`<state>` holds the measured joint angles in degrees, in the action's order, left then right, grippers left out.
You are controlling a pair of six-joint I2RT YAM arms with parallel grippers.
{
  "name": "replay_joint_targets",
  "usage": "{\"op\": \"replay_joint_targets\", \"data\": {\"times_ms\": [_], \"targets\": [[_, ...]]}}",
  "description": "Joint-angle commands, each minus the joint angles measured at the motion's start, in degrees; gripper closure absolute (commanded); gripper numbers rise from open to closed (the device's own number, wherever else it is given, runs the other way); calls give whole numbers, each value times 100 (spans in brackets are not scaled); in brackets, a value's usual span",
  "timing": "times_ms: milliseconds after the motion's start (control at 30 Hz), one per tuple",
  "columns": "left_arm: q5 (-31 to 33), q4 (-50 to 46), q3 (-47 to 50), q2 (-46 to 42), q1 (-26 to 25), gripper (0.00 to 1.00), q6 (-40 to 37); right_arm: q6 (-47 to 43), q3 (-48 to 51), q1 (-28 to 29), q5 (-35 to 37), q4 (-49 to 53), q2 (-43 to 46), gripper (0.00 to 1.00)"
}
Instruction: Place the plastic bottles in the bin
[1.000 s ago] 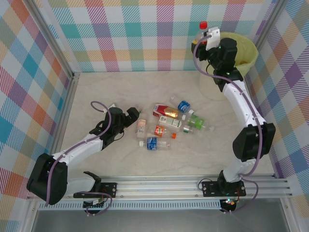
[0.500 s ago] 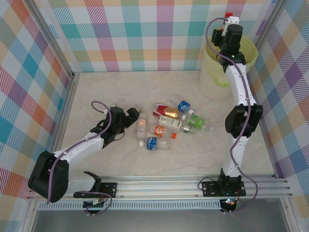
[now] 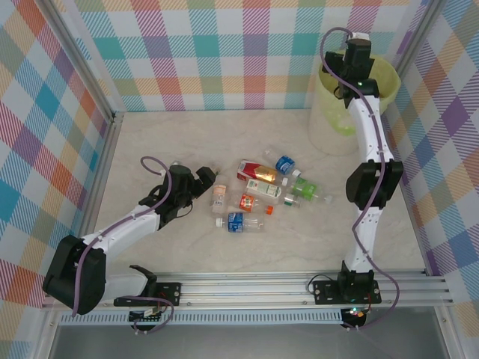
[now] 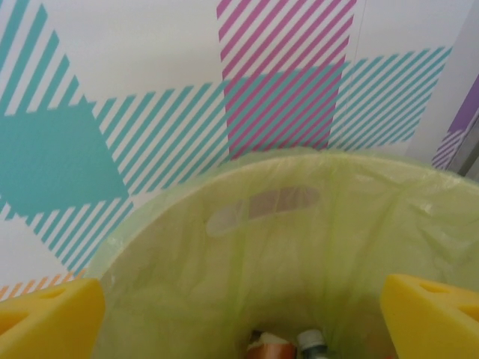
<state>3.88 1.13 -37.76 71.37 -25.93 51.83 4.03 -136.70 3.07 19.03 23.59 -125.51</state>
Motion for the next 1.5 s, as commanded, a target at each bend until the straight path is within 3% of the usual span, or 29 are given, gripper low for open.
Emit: {"op": "replay_joint_targets", "data": {"times_ms": [0, 200, 300, 533, 800, 933, 1100, 1333, 1467], "targets": [[-52, -119, 14, -93, 106, 0, 29, 24, 796, 80, -371, -369, 897, 0], [-28, -322, -84, -61, 131, 0, -46, 53, 2696, 88, -990, -1352, 2003, 0], [15, -674, -345, -26, 163, 0, -453, 179, 3345, 100, -1426, -1444, 2571, 0], [399, -1466, -1158, 330, 211, 0, -2594, 469, 5088, 130, -2179, -1916, 4036, 0], [903, -3255, -2719, 1590, 282, 0, -4479, 1032, 7099, 127, -2466, -2273, 5615, 0], [770, -4025, -3300, 2223, 330, 0, -5123, 1216, 7617, 130, -2295, -2095, 6070, 0], [387, -4823, -3914, 3028, 699, 1, -5247, 1286, 7843, 125, -2250, -1823, 6335, 0], [-471, -4067, -3547, 2986, 774, 5, -5877, 1293, 8066, 131, -2130, -1699, 6469, 0], [-628, -3708, -3343, 3042, 774, 7, -6075, 1319, 8068, 131, -2112, -1712, 6421, 0]]}}
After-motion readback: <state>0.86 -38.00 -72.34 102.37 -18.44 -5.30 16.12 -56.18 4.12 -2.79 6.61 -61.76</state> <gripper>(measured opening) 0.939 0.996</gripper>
